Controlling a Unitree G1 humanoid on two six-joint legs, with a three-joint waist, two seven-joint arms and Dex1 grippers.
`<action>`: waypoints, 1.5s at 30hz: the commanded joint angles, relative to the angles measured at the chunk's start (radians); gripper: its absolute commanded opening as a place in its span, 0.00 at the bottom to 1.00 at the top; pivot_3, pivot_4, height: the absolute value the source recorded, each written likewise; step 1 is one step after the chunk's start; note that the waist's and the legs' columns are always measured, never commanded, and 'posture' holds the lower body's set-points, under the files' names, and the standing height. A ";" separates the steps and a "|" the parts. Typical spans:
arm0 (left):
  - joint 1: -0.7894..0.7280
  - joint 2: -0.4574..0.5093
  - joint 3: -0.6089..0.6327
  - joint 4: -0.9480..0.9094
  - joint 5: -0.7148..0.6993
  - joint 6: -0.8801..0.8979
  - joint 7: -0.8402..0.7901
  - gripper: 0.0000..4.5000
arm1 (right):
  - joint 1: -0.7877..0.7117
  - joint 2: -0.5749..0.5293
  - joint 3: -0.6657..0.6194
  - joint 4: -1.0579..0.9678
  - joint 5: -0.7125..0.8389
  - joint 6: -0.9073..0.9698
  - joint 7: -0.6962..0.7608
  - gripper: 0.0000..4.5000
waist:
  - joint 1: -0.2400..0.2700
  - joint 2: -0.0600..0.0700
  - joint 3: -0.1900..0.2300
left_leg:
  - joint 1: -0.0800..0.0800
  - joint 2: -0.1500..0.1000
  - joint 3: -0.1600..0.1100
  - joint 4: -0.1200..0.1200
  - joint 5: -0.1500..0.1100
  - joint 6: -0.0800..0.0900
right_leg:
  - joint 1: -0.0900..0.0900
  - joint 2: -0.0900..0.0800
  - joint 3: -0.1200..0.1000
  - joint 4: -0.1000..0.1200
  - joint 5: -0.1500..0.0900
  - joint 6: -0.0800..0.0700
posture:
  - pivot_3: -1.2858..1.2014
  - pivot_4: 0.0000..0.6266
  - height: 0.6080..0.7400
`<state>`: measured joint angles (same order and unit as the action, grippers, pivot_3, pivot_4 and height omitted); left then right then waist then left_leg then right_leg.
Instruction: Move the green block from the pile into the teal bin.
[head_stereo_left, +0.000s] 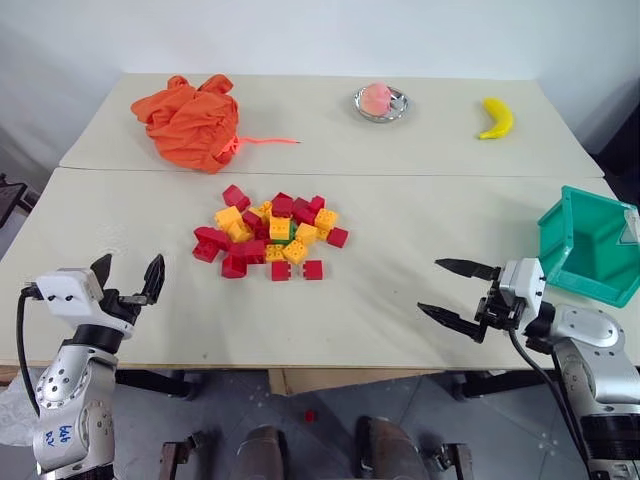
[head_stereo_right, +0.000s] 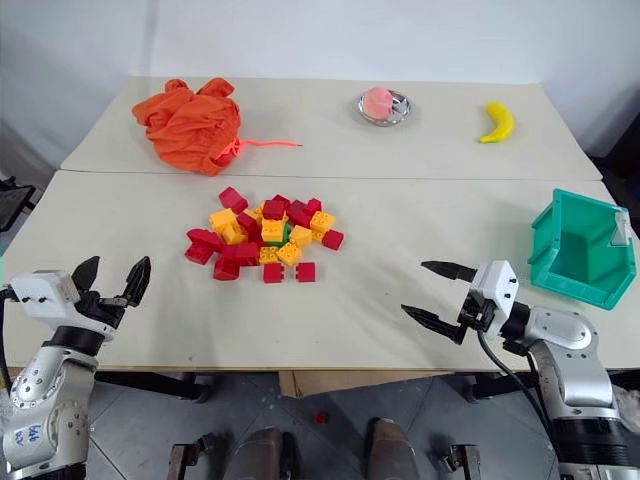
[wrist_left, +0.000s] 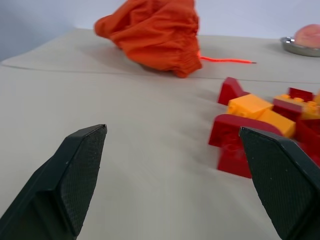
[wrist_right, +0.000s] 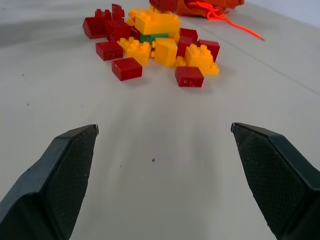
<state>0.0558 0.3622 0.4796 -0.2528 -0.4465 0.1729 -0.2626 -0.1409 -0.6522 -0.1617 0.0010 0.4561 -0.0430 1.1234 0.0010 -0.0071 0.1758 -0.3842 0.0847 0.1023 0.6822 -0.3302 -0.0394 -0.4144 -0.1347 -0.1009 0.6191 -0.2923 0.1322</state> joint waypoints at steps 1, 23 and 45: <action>-0.005 0.025 -0.016 -0.048 0.014 0.002 -0.013 1.00 | -0.012 0.010 -0.004 -0.051 0.011 0.013 -0.030 0.99 | 0.000 0.000 0.000 | 0.000 0.000 0.000 0.000 0.000 0.000 | 0.000 0.000 0.000 0.000 0.000 0.000 | 0.52 0.24 1.00; -0.490 0.125 -0.551 0.283 0.080 -0.014 -0.655 0.28 | -0.130 -0.001 -0.070 0.093 -0.021 -0.009 -0.118 1.00 | 0.024 0.000 0.000 | 0.000 0.000 0.001 0.001 0.000 0.000 | 0.000 0.001 0.000 0.000 0.000 0.000 | 0.52 0.24 1.00; -0.843 0.110 -0.451 0.769 0.279 -0.048 -0.375 0.01 | -0.173 0.071 -0.030 0.002 -0.008 0.039 -0.181 1.00 | 0.023 -0.001 0.001 | 0.000 0.000 0.001 0.001 0.001 -0.001 | 0.000 0.001 0.000 0.000 0.000 0.001 | 0.52 0.24 1.00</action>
<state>-0.8091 0.4668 0.0313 0.5551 -0.1555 0.1448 -0.5836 -0.3054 -0.5808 -0.1827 0.0385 0.4407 0.0028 0.9444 0.0239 -0.0077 0.1763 -0.3846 0.0845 0.1031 0.6829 -0.3296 -0.0400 -0.4144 -0.1336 -0.1011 0.6190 -0.2920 0.1330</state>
